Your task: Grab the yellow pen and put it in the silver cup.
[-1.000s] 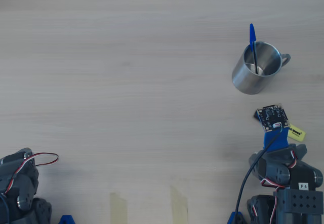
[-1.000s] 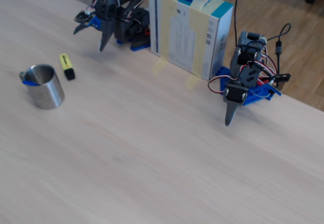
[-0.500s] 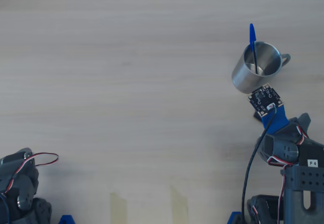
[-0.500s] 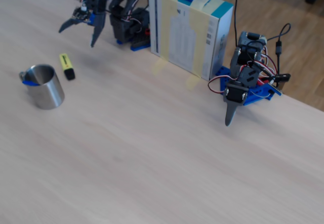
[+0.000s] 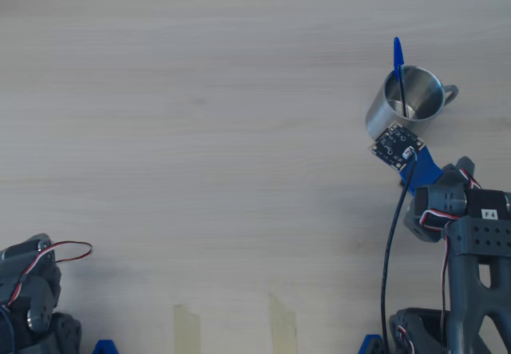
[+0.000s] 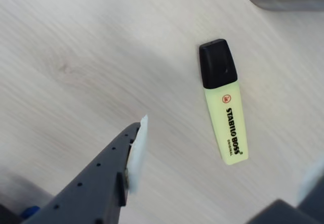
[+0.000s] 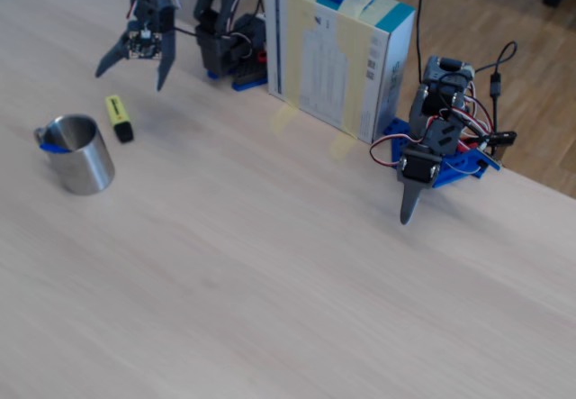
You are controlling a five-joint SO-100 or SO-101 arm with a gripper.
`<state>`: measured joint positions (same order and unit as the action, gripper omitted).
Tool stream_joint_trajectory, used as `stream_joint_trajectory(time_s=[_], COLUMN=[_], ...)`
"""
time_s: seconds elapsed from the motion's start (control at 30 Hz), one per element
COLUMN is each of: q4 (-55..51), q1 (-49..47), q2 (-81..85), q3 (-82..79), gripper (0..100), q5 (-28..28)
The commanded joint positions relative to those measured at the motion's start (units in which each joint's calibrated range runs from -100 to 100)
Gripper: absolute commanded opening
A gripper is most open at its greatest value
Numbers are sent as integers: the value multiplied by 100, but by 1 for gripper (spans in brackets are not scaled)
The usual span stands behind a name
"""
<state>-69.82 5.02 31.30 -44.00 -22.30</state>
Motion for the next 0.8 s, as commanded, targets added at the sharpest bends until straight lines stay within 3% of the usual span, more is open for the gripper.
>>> stream_joint_trajectory(time_s=[0.0,0.23,0.77], q4=[199,380,697], q1=[-22,-153,39], q2=[-304,-894,-2183], q3=[350,523,786], gripper=[47,47,47], q5=[199,491,589])
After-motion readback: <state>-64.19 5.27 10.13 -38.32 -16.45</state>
